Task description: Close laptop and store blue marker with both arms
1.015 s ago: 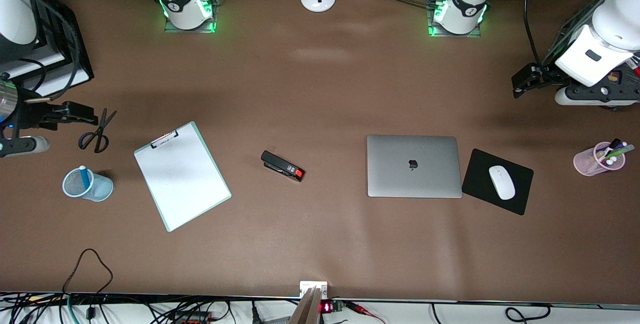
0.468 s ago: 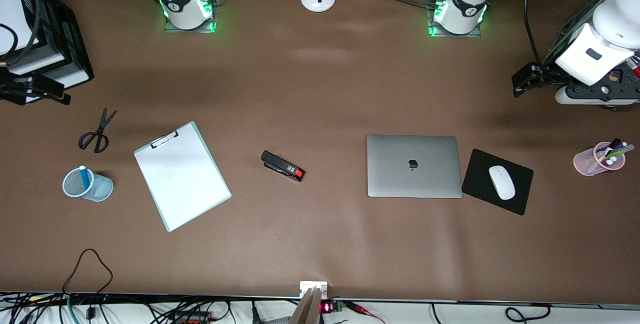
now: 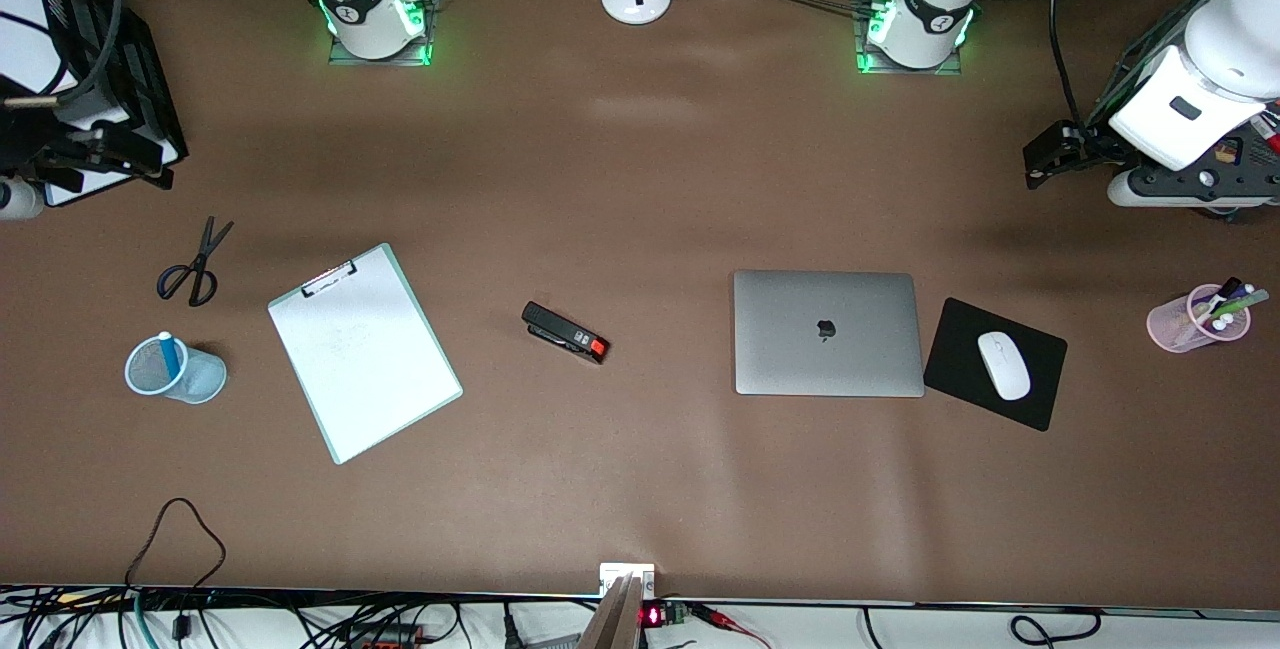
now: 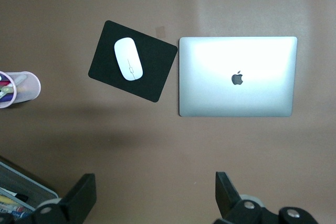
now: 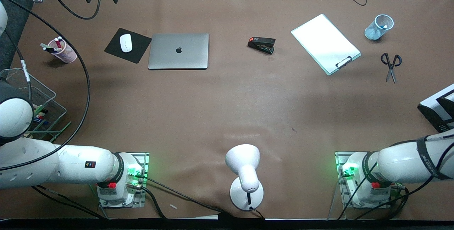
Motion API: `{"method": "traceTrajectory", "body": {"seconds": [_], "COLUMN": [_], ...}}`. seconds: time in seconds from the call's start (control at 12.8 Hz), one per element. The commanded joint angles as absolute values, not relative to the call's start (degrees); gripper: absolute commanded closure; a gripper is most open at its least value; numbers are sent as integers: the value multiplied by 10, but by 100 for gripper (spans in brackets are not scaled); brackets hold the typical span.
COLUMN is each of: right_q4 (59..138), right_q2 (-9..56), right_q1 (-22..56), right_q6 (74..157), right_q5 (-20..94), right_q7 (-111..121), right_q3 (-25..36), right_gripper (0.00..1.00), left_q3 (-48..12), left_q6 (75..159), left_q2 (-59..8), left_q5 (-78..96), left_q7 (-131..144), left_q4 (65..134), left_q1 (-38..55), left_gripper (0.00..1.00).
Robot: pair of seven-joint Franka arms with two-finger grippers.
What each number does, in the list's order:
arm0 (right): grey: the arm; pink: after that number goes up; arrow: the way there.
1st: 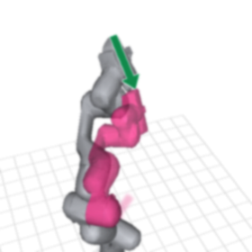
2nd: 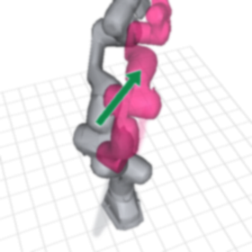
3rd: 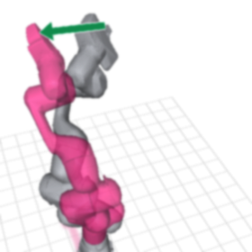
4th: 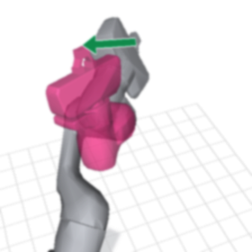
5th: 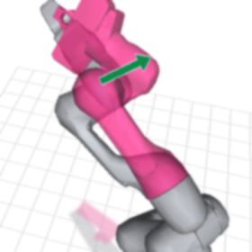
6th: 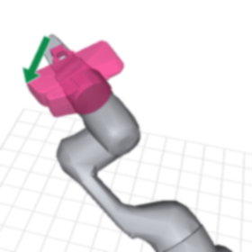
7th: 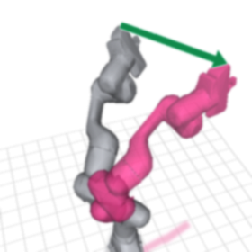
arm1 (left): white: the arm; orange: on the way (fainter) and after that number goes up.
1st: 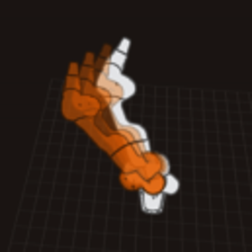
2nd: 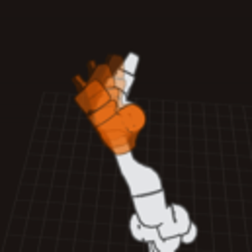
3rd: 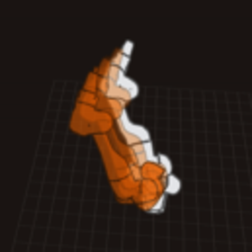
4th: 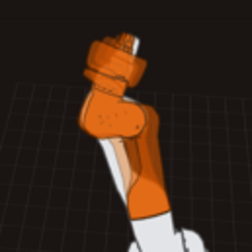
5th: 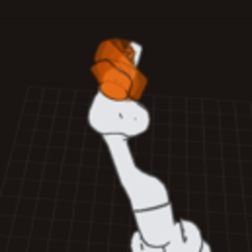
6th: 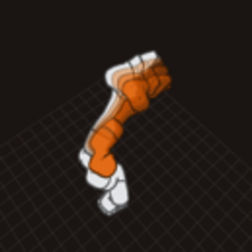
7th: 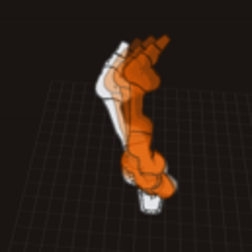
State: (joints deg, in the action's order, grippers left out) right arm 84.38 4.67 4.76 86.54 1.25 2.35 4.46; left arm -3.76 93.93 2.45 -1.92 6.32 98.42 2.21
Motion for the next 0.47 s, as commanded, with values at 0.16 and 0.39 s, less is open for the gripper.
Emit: {"method": "traceTrajectory", "body": {"seconds": [0.16, 0.39], "right_q4": [1038, 1033], "right_q2": [-84, -77], "right_q1": [47, 46], "right_q6": [993, 996], "right_q5": [1, 2], "right_q7": [25, 24], "right_q3": [47, 48], "right_gripper": [0, 0], "left_q3": [-36, -36], "left_q6": [922, 922], "left_q2": [22, 21], "left_q5": [-28, -29], "left_q7": [53, 53], "left_q4": [965, 963], "left_q1": [24, 24], "left_gripper": [0, 0]}}
